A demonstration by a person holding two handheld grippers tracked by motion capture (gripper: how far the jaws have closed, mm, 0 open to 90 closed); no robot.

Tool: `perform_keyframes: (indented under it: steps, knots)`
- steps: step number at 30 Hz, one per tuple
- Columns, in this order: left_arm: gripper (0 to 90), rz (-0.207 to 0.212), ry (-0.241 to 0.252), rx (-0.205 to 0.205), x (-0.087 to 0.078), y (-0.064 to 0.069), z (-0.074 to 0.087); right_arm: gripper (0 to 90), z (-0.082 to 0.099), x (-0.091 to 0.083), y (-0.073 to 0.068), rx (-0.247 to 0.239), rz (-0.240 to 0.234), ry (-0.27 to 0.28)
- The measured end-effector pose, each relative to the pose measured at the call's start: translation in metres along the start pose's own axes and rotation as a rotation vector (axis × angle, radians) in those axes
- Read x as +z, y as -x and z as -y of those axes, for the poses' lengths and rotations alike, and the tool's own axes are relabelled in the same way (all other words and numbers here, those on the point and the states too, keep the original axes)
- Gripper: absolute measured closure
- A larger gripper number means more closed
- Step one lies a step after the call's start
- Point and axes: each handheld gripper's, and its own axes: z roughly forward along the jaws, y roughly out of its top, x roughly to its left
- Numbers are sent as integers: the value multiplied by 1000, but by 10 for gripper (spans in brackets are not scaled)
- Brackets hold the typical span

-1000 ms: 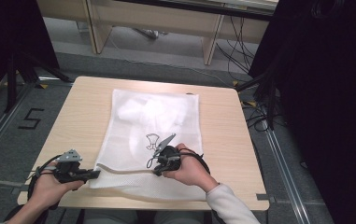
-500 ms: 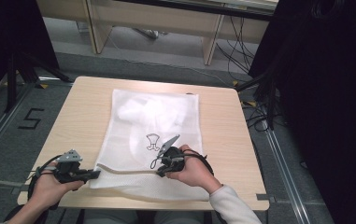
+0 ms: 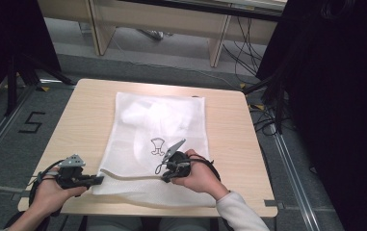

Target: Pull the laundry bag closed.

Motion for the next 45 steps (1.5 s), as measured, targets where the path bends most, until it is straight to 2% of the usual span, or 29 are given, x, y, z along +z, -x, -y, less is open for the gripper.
perform_keyframes:
  steps: [1,2,3,4,5,6,7,8,9,12,19,25,26,27,29,30,33,34,36,38,40,42,45]
  knots:
    - [864,-5,21,-2,1,1,1,827,1,0,0,4,0,1]
    - [865,-14,9,-2,0,1,0,827,1,-1,1,2,-2,3]
    - [864,-3,2,-2,0,0,0,827,1,-1,1,2,-2,6]
    - [865,-3,9,-1,0,0,0,827,2,-2,1,0,3,0]
    - [865,-1,-5,24,-1,-2,0,828,2,-2,2,1,0,-1]
    - [865,-12,-10,27,-2,-2,0,828,3,-2,2,0,8,-18]
    - [865,-20,16,-8,0,0,1,828,4,-2,3,-3,28,-44]
    - [865,-8,5,-14,-2,-2,1,828,7,-2,5,-17,35,-45]
    - [865,-1,6,-17,-2,-2,1,828,10,-3,7,15,21,-33]
    - [864,-1,2,-5,0,-1,0,828,15,-5,8,28,23,-23]
    - [864,-3,3,-5,-1,-1,0,827,15,-7,8,15,24,-14]
    - [864,-11,-1,-2,-1,-1,1,827,21,-10,10,41,32,-27]
    - [864,-6,21,-13,1,0,2,827,23,-10,10,49,36,-26]
    - [864,0,-4,0,0,-2,1,827,24,-10,10,48,28,-21]
    - [864,-6,2,-8,0,-1,1,827,25,-11,10,31,21,-15]
    - [864,-5,4,-11,0,-1,1,827,24,-12,10,47,26,-18]
    - [864,-3,3,-12,0,-1,1,827,25,-12,11,40,20,-12]
    - [864,-7,20,-15,1,0,2,827,25,-12,11,41,23,-17]
    - [864,-6,11,-15,1,0,1,827,26,-12,12,33,25,-18]
    - [864,-3,-1,-13,0,-1,1,827,27,-13,11,57,31,-25]
    - [864,-8,18,-17,1,0,2,827,27,-13,12,49,26,-18]
    - [864,-3,-6,-9,-1,-2,1,827,29,-14,13,51,27,-22]
    - [864,-9,-5,-14,0,-2,1,827,32,-16,14,56,34,-22]
